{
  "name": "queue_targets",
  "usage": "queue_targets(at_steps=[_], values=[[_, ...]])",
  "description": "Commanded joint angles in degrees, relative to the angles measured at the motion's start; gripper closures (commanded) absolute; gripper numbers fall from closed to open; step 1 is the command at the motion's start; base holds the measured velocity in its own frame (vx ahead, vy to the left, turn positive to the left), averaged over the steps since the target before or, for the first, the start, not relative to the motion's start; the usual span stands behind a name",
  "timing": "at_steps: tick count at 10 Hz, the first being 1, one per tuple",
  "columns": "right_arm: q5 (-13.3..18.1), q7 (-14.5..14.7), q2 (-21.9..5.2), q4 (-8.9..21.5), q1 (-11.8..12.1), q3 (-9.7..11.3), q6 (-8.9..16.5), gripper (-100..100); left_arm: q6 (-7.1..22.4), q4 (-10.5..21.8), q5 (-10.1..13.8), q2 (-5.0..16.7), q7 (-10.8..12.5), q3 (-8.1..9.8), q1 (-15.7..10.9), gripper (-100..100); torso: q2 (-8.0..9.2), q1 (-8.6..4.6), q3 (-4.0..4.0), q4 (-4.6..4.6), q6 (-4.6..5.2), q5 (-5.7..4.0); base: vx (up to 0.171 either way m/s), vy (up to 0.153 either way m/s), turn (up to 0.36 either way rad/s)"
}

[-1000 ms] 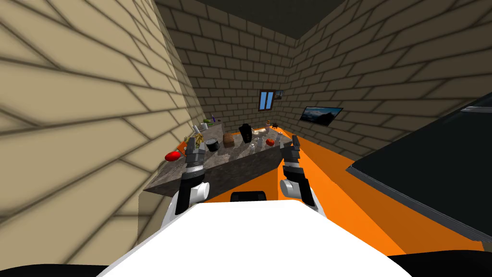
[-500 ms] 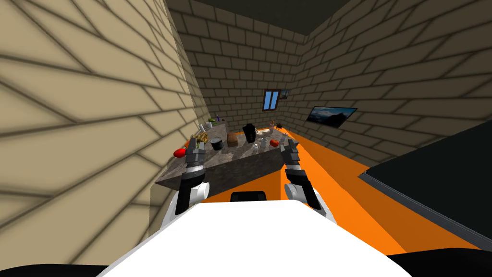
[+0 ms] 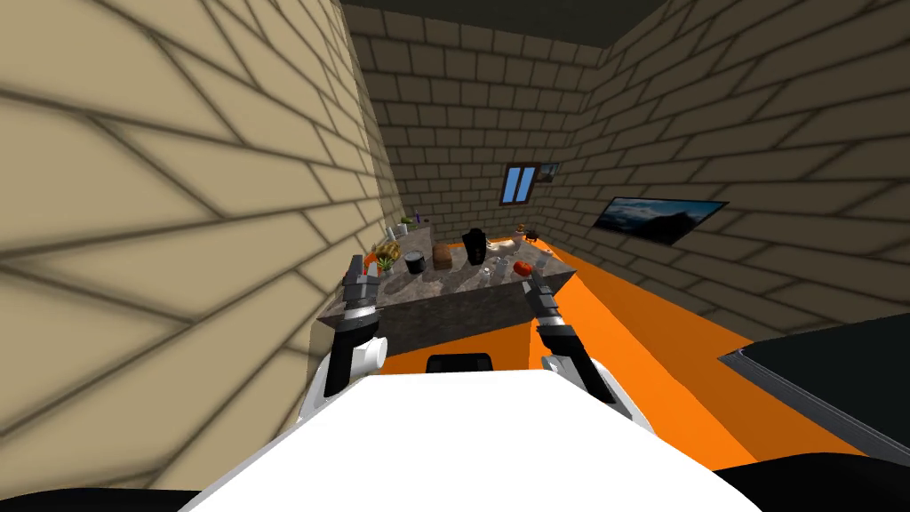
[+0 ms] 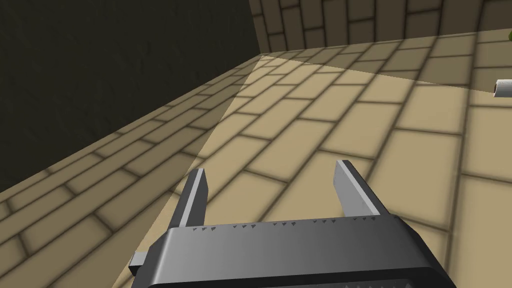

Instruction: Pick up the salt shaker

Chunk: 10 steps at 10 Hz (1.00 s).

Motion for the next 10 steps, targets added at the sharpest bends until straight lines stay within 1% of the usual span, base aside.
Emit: queue_targets(at_steps=[1,6,10], values=[[0.0,0.1,-2.5,1.0,1.6,-0.9,1.3,-100,0.0,0.0,0.0,0.0,0.0,0.00,0.0,0,0.00,0.00,0.00,0.00,0.00,0.00,0.019,0.049,0.215],[0.1,0.8,-10.6,4.5,8.6,-3.5,4.2,-100,0.0,0.0,0.0,0.0,0.0,0.00,0.0,0,0.02,-0.01,0.01,0.01,0.01,0.01,0.016,0.055,0.296],[0.2,1.4,-18.0,8.1,14.5,-5.8,6.9,-100,0.0,0.0,0.0,0.0,0.0,0.01,0.0,0,-0.05,-0.01,-0.03,0.00,0.00,0.01,0.030,0.058,0.299]])
